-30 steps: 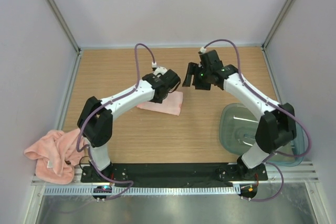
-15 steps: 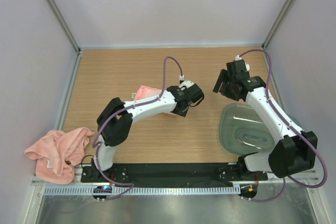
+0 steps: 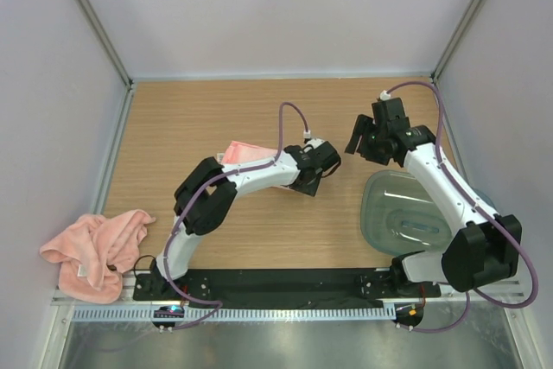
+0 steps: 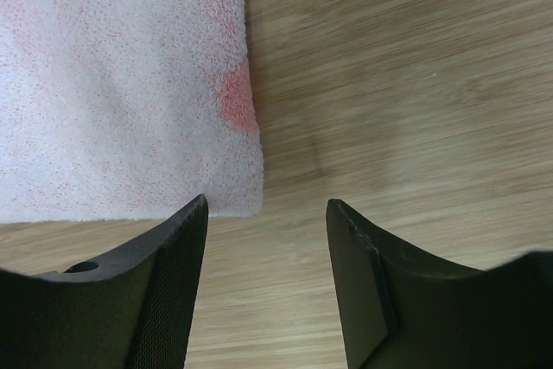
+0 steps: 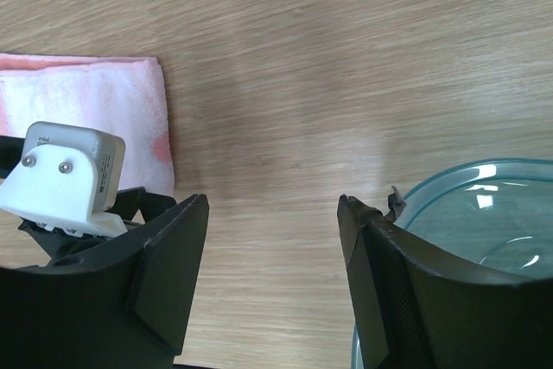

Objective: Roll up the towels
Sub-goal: Roll the towel

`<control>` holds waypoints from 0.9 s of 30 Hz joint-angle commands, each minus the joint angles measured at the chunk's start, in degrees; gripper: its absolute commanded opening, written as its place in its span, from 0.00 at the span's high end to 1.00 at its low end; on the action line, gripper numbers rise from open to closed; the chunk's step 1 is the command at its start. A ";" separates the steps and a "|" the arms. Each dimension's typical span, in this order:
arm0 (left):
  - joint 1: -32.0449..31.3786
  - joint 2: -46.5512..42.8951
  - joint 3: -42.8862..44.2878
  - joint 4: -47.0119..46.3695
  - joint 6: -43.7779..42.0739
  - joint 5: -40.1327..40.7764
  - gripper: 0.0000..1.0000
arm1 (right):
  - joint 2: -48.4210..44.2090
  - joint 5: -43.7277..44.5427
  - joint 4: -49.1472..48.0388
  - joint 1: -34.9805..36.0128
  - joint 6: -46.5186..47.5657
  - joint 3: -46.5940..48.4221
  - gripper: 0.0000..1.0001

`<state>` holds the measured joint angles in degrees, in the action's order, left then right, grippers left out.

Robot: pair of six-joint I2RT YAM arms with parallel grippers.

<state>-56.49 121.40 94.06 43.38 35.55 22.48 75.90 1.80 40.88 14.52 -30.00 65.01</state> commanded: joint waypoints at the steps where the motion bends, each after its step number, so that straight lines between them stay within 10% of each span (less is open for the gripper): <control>1: 1.11 0.93 2.09 -2.68 -0.22 -1.21 0.42 | 0.74 -1.01 -2.12 0.07 1.34 0.81 0.32; 11: 5.07 -0.02 -3.26 -8.20 1.10 -6.47 0.49 | 2.67 -4.00 -3.35 0.07 1.79 0.82 0.32; 22: 7.62 -3.19 -9.77 -12.96 0.22 -10.88 0.97 | 9.60 -24.98 -16.60 0.07 -2.69 -3.31 0.32; 27: 7.80 -6.26 -12.05 -14.28 0.22 -12.46 1.00 | 17.69 -32.11 -22.33 0.33 -7.79 -2.17 0.30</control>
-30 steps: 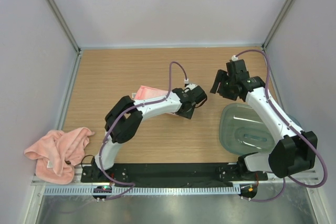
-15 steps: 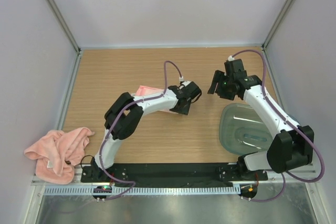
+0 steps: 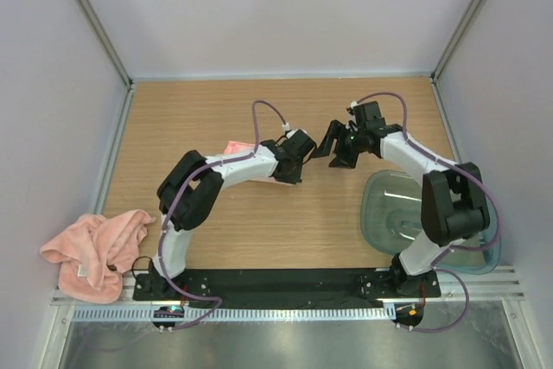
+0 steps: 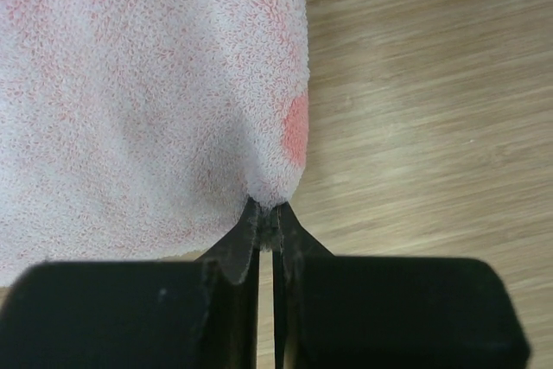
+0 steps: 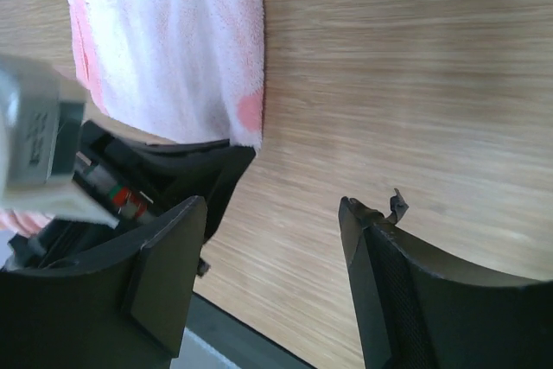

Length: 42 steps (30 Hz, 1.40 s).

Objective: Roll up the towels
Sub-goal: Roll the towel

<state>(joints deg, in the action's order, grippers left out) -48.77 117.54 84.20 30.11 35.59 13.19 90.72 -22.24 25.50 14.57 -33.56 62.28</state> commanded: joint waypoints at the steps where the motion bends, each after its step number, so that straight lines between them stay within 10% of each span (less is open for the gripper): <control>1: 0.08 -3.79 -2.81 -1.71 0.18 -3.52 1.00 | 4.89 -8.78 -9.47 0.37 -6.32 0.47 0.30; 23: 0.17 -13.12 -8.70 -4.00 -1.14 -6.42 1.00 | 20.37 -10.37 -19.34 6.09 -13.81 1.70 0.33; 34: 0.08 -14.44 -10.46 -4.62 -1.49 -8.62 1.00 | 21.26 -10.46 -21.54 6.00 -15.39 3.28 0.66; 42: -0.97 -15.58 -10.56 -2.43 -3.95 -3.81 0.46 | 19.76 -10.46 -19.96 6.00 -14.69 3.11 0.89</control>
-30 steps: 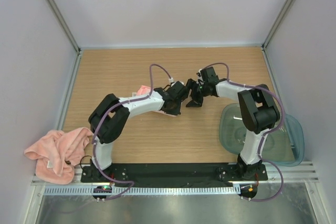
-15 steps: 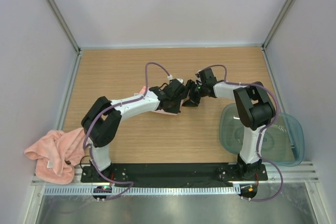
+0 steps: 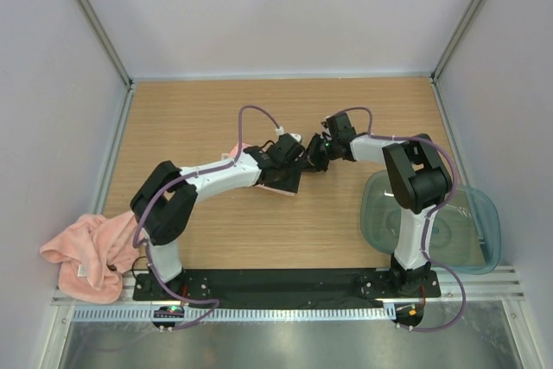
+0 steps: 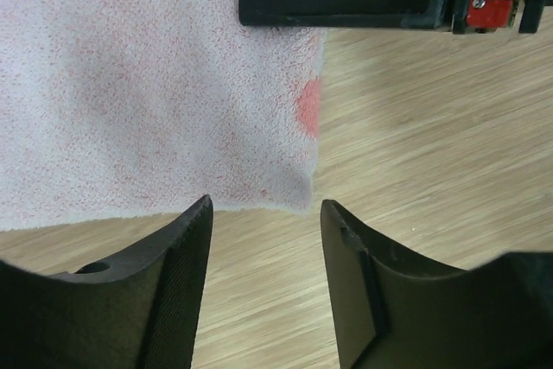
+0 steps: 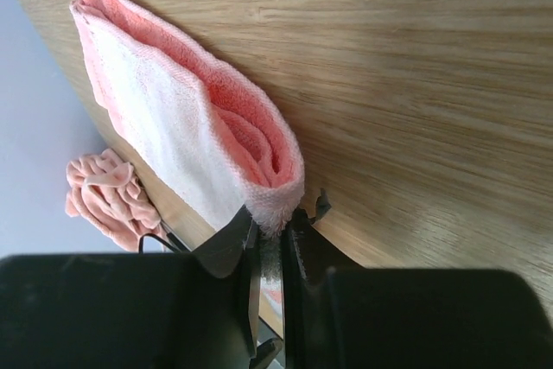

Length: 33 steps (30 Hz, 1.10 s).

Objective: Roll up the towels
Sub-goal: Roll the towel

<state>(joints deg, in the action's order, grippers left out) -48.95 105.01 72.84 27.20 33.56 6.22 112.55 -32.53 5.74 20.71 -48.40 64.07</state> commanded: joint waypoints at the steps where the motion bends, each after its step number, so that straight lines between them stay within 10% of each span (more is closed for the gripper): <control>1: -1.23 -2.88 1.34 1.01 -2.27 4.23 0.45 | -2.51 -0.16 0.41 0.03 0.15 1.23 0.89; 33: -10.73 9.69 11.45 7.69 -5.00 23.92 0.59 | -6.56 -0.42 10.69 1.88 1.47 4.48 0.90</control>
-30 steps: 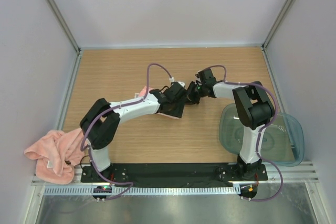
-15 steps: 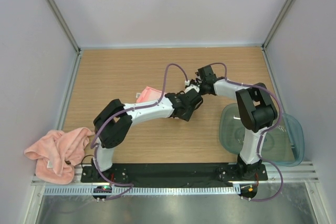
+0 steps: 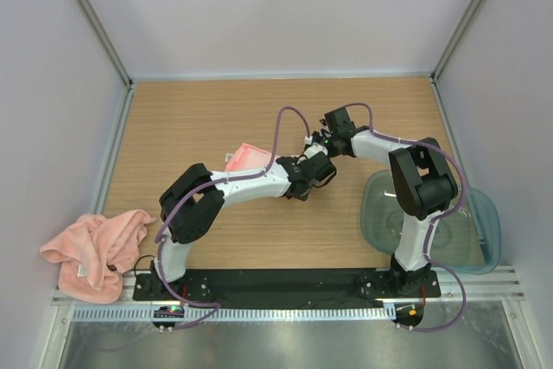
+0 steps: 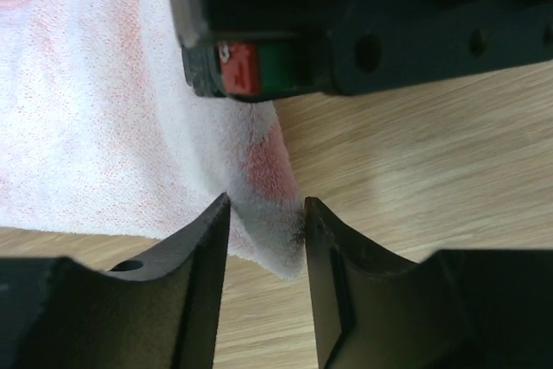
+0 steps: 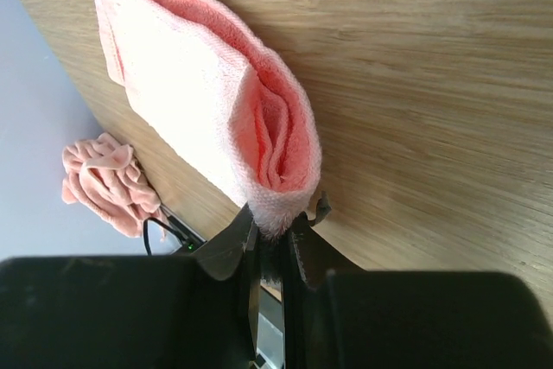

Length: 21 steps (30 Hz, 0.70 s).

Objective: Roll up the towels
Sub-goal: Roll the towel

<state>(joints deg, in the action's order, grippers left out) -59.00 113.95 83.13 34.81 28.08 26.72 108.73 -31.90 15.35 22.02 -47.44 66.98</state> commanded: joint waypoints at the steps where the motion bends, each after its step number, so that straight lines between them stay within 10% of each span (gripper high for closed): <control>1: -0.76 0.92 1.33 0.69 0.66 4.73 0.61 | -2.82 -1.06 1.26 0.65 0.77 1.66 0.90; 10: -0.76 -2.59 -2.27 1.32 0.23 5.10 0.91 | -3.17 -0.36 4.16 0.65 3.14 2.10 0.90; 21: -0.67 -8.30 -7.37 -1.49 1.37 -3.77 1.00 | -1.77 5.18 12.67 -1.45 10.95 5.35 0.82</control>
<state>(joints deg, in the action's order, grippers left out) -59.55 109.16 77.08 32.86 28.32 25.69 108.55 -30.46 25.10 22.17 -40.53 68.69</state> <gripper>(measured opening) 0.090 0.174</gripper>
